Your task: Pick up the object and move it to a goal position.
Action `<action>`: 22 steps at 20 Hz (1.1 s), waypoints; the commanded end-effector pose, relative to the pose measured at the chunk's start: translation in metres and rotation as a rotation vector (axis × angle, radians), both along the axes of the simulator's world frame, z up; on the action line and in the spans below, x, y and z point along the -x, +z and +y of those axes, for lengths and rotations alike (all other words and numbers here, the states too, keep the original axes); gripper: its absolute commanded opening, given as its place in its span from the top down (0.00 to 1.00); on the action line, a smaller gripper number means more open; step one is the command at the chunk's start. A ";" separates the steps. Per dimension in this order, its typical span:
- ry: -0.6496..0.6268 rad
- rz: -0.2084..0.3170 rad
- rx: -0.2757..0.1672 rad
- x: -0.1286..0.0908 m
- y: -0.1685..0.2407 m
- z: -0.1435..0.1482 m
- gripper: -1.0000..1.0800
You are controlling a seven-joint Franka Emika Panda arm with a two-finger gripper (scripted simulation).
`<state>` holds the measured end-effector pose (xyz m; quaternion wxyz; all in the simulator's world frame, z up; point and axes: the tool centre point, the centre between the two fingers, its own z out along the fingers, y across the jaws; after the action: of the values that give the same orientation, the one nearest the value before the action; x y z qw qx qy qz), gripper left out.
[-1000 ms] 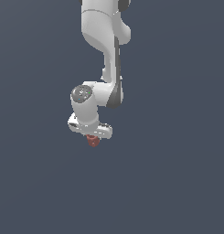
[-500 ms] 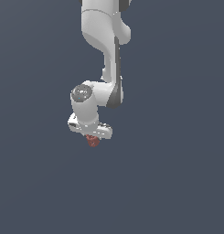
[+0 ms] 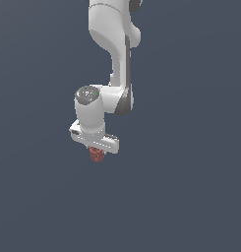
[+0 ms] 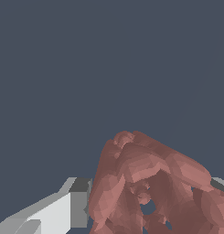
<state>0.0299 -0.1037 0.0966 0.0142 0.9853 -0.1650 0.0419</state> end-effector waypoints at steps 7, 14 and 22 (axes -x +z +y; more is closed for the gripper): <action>-0.156 -0.121 0.057 -0.039 0.049 -0.013 1.00; -0.293 -0.226 0.108 -0.066 0.097 -0.027 1.00; -0.443 -0.339 0.166 -0.086 0.151 -0.043 1.00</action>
<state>0.1129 -0.1437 0.2372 0.0719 0.9077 -0.3594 0.2042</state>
